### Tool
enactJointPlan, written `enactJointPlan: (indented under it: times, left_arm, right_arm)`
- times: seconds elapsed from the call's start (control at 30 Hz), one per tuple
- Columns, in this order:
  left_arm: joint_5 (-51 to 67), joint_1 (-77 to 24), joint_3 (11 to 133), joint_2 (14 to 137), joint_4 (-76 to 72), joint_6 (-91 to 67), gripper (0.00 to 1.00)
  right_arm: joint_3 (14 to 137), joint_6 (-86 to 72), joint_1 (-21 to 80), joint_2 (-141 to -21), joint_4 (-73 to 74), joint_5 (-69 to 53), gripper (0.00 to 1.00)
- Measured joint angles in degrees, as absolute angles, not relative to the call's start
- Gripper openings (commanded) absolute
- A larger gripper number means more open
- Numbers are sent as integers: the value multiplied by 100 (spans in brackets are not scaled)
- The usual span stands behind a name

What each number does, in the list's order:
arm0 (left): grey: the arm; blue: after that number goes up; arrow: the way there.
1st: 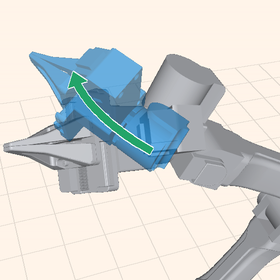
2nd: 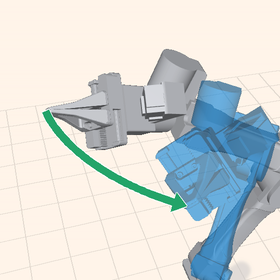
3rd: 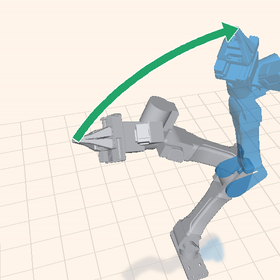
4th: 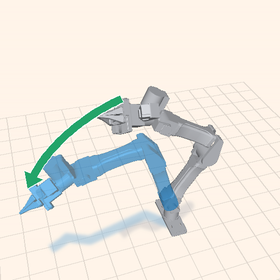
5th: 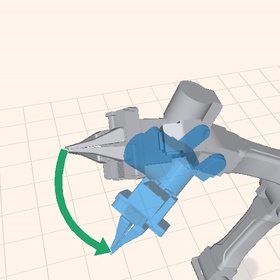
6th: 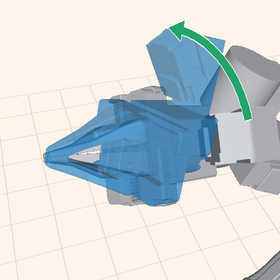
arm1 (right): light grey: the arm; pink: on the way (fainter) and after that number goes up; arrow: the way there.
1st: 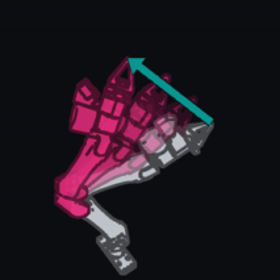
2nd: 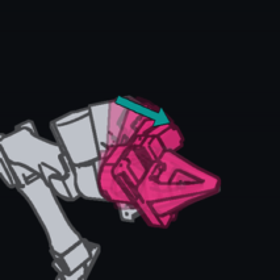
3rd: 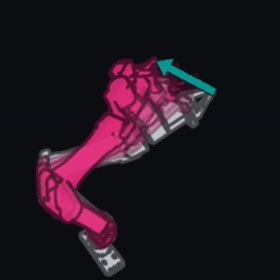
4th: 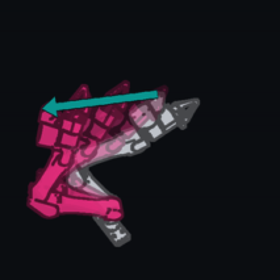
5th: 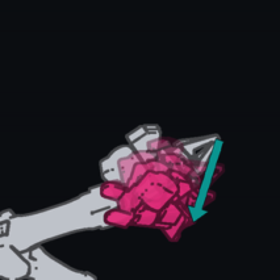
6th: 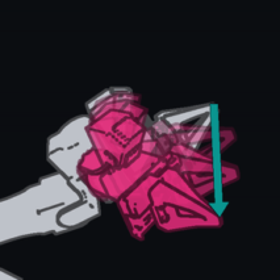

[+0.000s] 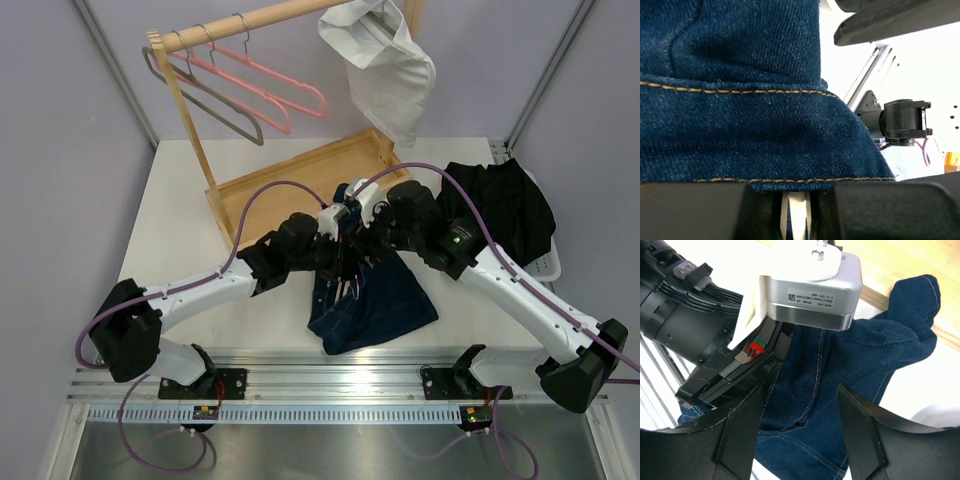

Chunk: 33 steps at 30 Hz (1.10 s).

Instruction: Remove the skirt from the hanger

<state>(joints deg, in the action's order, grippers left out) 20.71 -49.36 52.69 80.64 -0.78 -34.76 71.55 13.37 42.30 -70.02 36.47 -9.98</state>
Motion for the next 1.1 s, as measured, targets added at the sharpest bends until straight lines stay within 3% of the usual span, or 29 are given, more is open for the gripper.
enactJointPlan:
  times: [0.17, 0.8, 1.1]
  left_arm:
    - [2056, -4904, 5349, 8064, 8, -3544, 0]
    - [2023, -4770, 5319, 8044, -137, -3804, 0]
    - [1907, -4751, 4969, 7734, -436, -3863, 0]
  right_arm:
    - [7105, 1409, 4294, -7004, 3649, -819, 66]
    - [7048, 1452, 4545, -7074, 3428, -666, 18]
    - [7168, 1437, 4593, -7153, 3415, -832, 7]
